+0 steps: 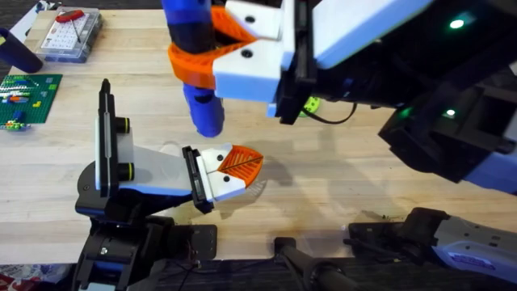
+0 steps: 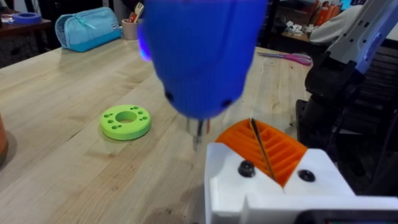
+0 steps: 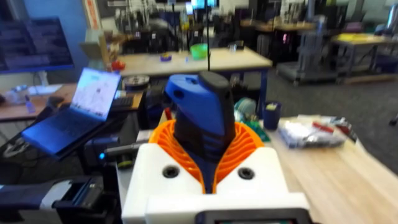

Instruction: Pick up the gripper from the table and insert it into the empty holder that is missing its gripper. Then pick up a screw, insert it into the mounting hole, and use the screwdriver to tighten it. Finally, clean up the table by picking up the vegetable and placing it into the bucket.

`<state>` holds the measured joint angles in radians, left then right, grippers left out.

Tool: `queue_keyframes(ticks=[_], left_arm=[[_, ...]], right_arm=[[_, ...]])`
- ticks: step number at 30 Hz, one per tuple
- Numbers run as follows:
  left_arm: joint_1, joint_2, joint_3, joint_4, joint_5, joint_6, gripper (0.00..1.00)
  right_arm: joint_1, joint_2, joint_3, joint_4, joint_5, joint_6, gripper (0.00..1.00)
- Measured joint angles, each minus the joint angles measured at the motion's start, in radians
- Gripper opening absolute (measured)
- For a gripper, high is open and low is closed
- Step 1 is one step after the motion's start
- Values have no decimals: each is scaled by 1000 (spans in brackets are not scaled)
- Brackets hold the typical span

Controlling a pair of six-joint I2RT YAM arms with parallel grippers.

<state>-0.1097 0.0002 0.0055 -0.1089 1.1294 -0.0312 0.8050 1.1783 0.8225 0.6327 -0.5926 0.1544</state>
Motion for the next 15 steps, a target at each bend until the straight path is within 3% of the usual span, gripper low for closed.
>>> queue_keyframes(ticks=[7,15], left_arm=[[0,0,0,0,0,0,15],[0,0,0,0,0,0,15]], right_arm=[[-7,26,1,23,-15,35,42],[-69,26,132,-51,-198,65,40]])
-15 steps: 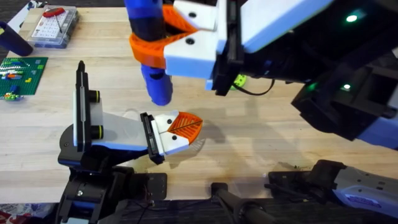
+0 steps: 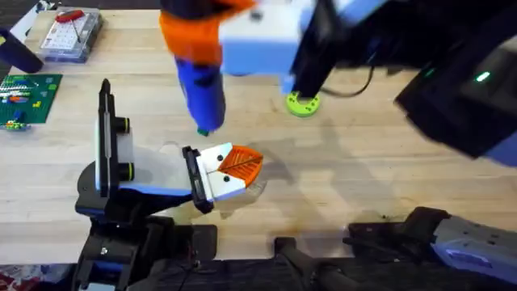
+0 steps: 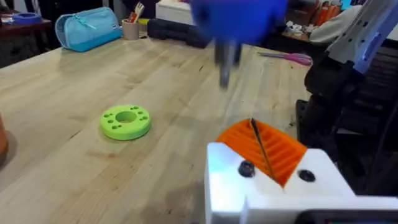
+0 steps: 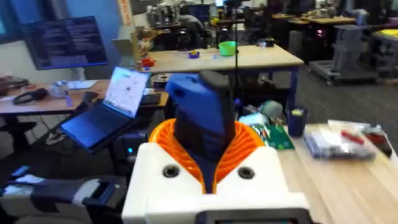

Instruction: Pick up the gripper from the table and insert it into the empty holder that is missing its gripper. Then pick up a screw, insert it into the mounting hole, and use the screwdriver to tighten it. Finally, clean up the table by picking up the vegetable and placing it into the bucket.

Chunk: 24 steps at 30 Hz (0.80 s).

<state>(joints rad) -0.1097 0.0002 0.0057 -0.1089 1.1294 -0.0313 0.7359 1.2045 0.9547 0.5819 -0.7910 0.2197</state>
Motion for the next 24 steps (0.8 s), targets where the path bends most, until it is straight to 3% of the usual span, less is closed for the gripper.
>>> queue_keyframes(ticks=[5,15,24], left_arm=[[0,0,0,0,0,0,15],[0,0,0,0,0,0,15],[0,0,0,0,0,0,15]], right_arm=[[-53,14,109,-1,-113,32,40],[-57,165,276,70,-348,137,42],[-58,187,297,113,-496,155,41]])
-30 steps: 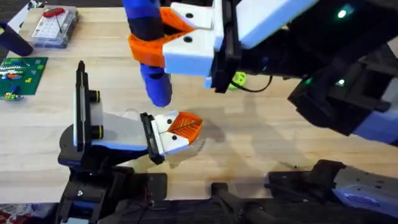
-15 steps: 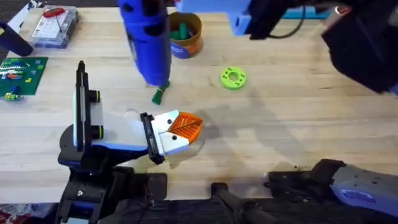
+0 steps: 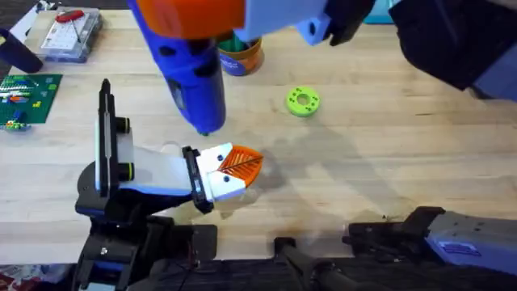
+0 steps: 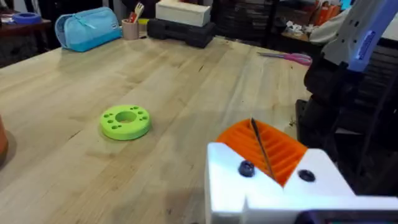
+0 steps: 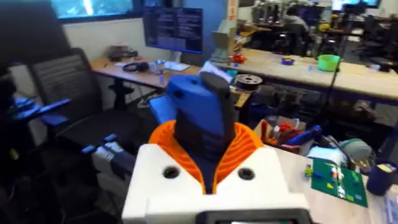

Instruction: Pick up the gripper from the table and insert it into the empty holder that is missing its gripper. Then pick up a screw, insert it into the mounting hole, and use the screwdriver to tighten it. Finally, clean up the table by picking up the vegetable and placing it into the bucket.

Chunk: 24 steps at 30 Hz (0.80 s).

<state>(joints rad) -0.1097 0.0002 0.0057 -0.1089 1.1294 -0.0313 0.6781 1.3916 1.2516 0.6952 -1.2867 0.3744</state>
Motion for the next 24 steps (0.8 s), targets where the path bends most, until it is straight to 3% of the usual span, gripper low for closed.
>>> queue_keyframes(ticks=[11,24], left_arm=[[0,0,0,0,0,0,15],[0,0,0,0,0,0,15]], right_arm=[[1,0,-11,7,-58,-43,42],[29,0,-164,139,-48,-91,42]])
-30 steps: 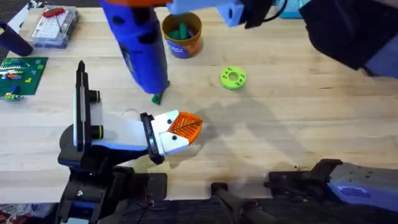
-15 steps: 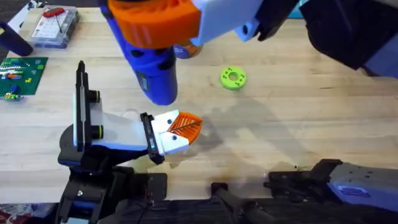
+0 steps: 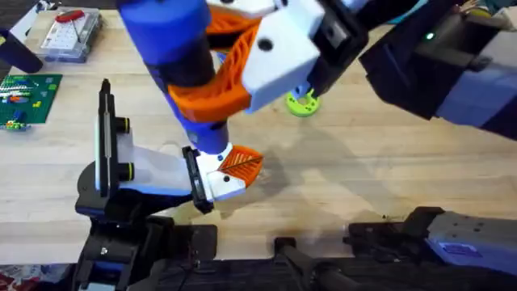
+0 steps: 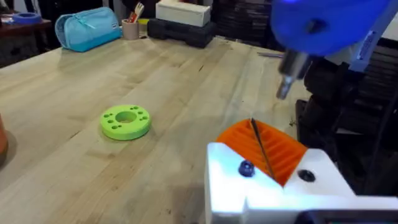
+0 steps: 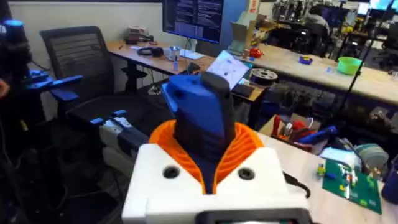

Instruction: Pick up the gripper from the table and insert it into the empty holder that is missing its gripper. Then pick up a screw, insert it into the mounting hole, and use the screwdriver to tighten it. Finally, clean up the table by picking up the vegetable and placing it into the bucket.

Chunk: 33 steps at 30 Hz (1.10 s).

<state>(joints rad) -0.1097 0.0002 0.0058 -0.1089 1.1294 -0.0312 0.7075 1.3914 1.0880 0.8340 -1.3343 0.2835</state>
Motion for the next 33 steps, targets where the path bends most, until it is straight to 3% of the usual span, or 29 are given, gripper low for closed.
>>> queue_keyframes(ticks=[6,33], left_arm=[[0,0,0,0,0,0,15],[0,0,0,0,0,0,15]], right_arm=[[3,0,-52,74,3,20,41],[3,0,-145,86,94,-7,40]])
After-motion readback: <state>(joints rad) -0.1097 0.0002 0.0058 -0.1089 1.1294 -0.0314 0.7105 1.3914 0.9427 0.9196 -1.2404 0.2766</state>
